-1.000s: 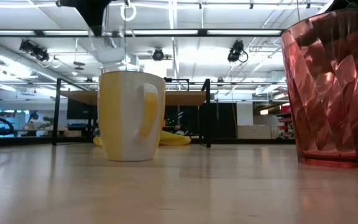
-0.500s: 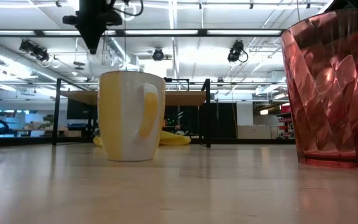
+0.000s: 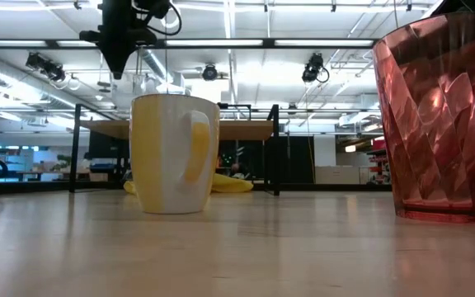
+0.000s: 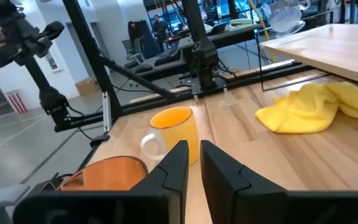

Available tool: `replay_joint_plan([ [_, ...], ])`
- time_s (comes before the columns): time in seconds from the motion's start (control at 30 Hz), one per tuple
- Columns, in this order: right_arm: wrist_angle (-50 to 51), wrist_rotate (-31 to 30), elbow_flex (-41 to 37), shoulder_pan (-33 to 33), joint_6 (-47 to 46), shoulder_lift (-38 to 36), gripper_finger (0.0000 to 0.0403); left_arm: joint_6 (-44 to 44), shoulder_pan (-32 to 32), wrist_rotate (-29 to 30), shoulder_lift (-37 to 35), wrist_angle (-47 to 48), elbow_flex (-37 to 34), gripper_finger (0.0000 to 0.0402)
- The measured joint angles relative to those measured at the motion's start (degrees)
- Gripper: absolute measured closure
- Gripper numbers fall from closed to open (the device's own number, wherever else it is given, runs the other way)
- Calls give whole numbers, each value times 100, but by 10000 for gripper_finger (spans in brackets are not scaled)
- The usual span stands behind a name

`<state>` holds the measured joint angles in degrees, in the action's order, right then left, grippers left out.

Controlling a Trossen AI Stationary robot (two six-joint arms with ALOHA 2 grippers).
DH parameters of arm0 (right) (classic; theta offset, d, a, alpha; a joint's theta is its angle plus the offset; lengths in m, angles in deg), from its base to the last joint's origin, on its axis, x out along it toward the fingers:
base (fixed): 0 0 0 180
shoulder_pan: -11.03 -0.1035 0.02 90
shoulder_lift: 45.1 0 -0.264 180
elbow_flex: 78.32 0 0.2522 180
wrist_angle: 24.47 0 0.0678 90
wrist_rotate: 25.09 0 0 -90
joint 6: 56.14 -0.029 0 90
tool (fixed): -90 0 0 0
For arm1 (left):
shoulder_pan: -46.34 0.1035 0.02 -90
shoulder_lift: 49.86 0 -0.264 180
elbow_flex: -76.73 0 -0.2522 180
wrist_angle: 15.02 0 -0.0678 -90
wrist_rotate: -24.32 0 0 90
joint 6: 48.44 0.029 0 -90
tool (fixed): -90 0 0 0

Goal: Stack small to large cups/mugs on shelf
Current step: Put the transparent mug on the shelf

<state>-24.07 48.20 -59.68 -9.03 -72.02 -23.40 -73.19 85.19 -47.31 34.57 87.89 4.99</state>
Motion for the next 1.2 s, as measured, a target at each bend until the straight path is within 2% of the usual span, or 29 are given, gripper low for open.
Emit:
replay_joint_plan([
  [0.3,62,2,0,256,30,1,353,57,62,-3,39,-178,-10,398],
  [0.7,74,5,0,270,110,-1,353,339,123,-62,480,-204,-17,397],
  [1.0,93,6,0,270,110,1,354,446,188,-59,537,-246,-15,387],
  [1.2,92,7,0,270,110,1,354,507,186,-45,521,-326,-24,365],
])
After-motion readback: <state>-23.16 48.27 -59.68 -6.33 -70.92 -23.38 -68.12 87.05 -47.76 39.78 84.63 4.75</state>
